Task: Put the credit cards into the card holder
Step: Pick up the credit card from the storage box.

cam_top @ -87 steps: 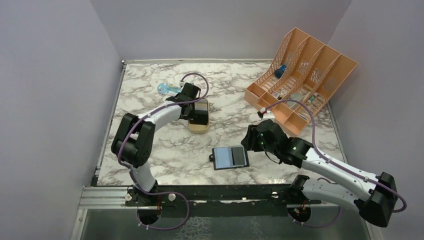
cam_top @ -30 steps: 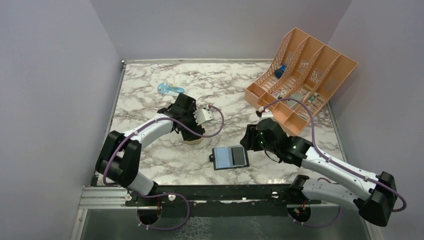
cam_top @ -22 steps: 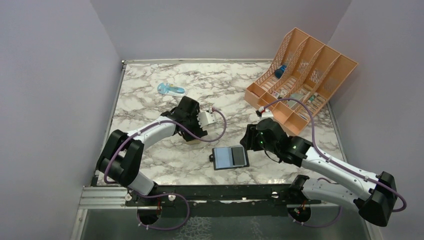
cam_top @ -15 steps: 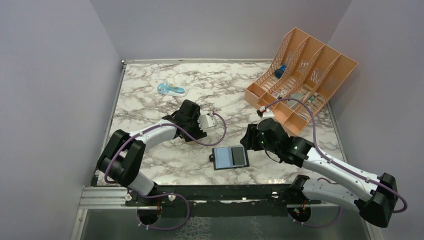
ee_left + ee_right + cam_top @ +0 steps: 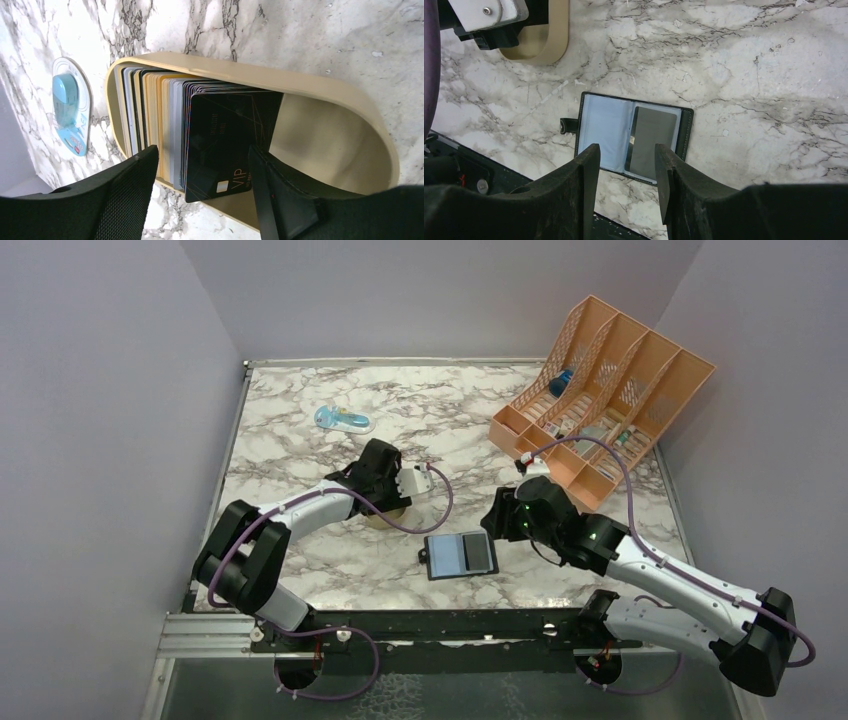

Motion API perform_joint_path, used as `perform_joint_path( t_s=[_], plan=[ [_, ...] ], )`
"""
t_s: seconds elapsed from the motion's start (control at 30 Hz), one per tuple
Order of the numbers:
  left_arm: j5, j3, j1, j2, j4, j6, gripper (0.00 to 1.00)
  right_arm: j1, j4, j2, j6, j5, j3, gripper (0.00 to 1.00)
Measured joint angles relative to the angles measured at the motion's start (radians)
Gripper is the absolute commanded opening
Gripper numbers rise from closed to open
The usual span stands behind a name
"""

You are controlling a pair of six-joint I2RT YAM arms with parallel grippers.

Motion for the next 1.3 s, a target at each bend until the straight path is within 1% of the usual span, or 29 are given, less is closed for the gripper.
perform_joint_path(
  t_s=[0.1, 0.43, 0.57, 0.67, 0.77, 0.87, 1.13, 1.3],
  plan=[
    [-0.013, 0.0, 0.0, 0.0, 0.013, 0.005, 0.65, 0.0, 0.0, 0.0, 0.0, 0.0, 0.0, 0.45],
    [-0.084, 0.0, 0.0, 0.0, 0.076, 0.019, 0.63, 0.0, 0.0, 0.0, 0.0, 0.0, 0.0, 0.45],
    [-0.113, 0.0, -0.006, 0.0, 0.1, 0.024, 0.6, 0.0, 0.0, 0.0, 0.0, 0.0, 0.0, 0.45],
    [-0.117, 0.0, -0.009, 0.0, 0.104, 0.026, 0.54, 0.0, -0.001, 0.0, 0.0, 0.0, 0.0, 0.45],
    [-0.122, -0.003, -0.01, 0.0, 0.114, 0.029, 0.52, 0.0, -0.001, 0.0, 0.0, 0.0, 0.0, 0.45],
    [-0.128, -0.003, -0.014, 0.0, 0.121, 0.029, 0.46, 0.0, -0.001, 0.0, 0.0, 0.0, 0.0, 0.45],
    [-0.142, -0.003, -0.034, -0.006, 0.113, 0.03, 0.27, 0.0, -0.001, -0.009, 0.0, 0.0, 0.0, 0.45],
    [-0.143, -0.002, -0.048, -0.026, 0.081, 0.023, 0.14, 0.0, -0.001, -0.012, 0.0, 0.0, 0.0, 0.45]
  ],
)
